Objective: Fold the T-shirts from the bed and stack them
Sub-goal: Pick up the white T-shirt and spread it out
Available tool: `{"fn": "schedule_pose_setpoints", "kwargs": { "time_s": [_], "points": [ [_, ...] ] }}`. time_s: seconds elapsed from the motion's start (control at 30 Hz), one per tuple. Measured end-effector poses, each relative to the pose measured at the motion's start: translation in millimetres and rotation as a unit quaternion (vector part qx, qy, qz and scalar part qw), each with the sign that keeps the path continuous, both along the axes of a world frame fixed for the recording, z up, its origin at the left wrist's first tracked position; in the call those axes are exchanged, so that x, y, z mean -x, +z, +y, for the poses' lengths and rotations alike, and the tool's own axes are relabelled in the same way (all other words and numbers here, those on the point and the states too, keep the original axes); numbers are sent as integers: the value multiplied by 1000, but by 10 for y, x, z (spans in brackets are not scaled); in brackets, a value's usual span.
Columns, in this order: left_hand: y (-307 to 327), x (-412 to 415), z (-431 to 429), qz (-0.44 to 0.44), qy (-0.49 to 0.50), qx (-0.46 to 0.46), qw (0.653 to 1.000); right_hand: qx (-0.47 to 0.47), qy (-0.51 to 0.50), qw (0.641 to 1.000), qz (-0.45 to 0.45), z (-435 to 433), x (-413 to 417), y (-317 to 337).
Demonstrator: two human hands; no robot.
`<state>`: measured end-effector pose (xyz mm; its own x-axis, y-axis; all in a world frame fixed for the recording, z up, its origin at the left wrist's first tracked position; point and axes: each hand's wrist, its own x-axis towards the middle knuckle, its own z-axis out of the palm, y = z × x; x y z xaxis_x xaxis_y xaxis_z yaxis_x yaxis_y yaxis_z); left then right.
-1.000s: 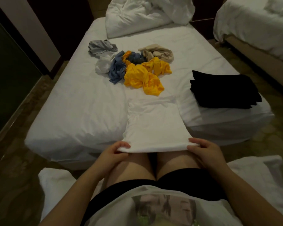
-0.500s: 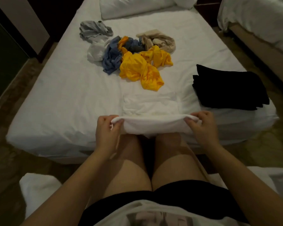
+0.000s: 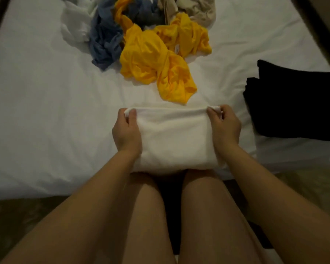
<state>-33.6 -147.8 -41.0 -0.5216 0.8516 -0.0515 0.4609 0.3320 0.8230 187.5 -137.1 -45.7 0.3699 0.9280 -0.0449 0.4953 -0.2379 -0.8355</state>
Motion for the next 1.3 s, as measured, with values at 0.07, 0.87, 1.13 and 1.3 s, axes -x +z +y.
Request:
{"fn": "schedule_pose_setpoints", "kwargs": {
  "time_s": [0.07,0.87,1.13,1.3],
  "points": [
    [-83,44,98,12,3,2,1000,16,-5,999,-33,104,15,-112],
    [706,-62,-884,-175,-214,40,960,16,145,986,78,-682,-197,620],
    [1269,-1020,-737,-139,-300,-33,943,-67,34,996,40,-885,-1203,1123],
    [1342,-1851,-422,-150,-326,-17,933,-61,-5,998,-12,-746,-2015,1272]
  ]
}}
